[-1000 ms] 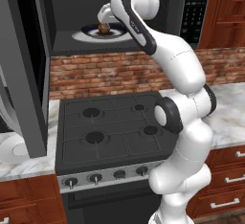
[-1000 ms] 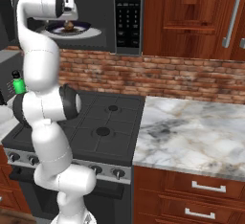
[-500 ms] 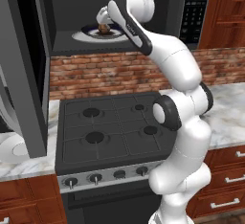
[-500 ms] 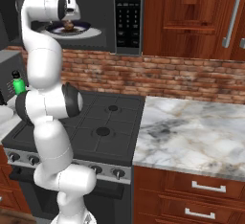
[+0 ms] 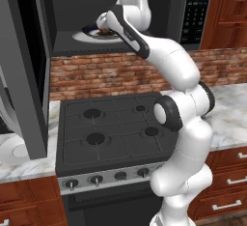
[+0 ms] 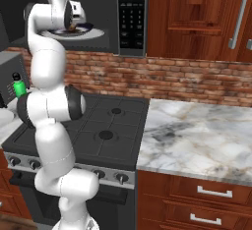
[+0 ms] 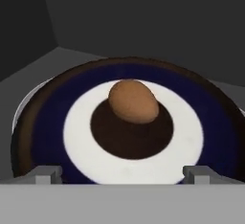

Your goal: Pick the egg from the microwave and place it on plate located on the counter.

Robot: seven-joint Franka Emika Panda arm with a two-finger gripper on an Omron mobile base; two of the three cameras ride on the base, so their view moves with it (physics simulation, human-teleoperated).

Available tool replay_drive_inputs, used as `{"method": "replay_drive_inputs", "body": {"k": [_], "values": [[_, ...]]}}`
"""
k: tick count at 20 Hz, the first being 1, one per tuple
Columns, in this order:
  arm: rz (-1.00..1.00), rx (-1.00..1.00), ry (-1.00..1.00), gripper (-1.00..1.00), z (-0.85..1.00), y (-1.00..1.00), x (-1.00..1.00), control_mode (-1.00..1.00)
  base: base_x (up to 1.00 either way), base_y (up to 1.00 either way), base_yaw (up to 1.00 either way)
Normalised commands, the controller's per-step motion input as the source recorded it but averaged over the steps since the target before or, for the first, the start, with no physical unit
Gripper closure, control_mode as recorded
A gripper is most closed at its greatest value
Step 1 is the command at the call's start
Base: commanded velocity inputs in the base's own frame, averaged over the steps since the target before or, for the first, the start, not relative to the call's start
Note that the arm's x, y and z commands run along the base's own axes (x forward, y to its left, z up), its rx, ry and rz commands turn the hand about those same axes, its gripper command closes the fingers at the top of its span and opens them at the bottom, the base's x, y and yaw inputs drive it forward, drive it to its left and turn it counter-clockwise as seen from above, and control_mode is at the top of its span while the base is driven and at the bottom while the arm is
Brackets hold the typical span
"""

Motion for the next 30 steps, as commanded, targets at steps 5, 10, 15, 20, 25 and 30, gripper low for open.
{"method": "replay_drive_inputs", "body": {"k": [5, 10, 15, 20, 25, 30], "values": [[0.00, 0.02, 0.00, -1.00, 0.00, 0.01, 0.42, -1.00, 0.00, 0.00, 0.00], [0.00, 0.00, 0.00, -1.00, 0.00, 0.07, 0.41, -1.00, 0.00, 0.00, 0.00], [0.00, 0.00, 0.01, -1.00, 0.00, 0.12, 0.27, -1.00, 0.00, 0.00, 0.00], [0.00, 0.00, 0.01, -1.00, 0.00, 0.22, 0.24, -1.00, 0.00, 0.00, 0.00], [0.00, 0.00, 0.01, -1.00, 0.00, 0.09, 0.20, -1.00, 0.00, 0.00, 0.00], [0.00, 0.00, 0.00, 1.00, 0.00, 0.00, 0.12, -1.00, 0.00, 0.00, 0.00]]}}
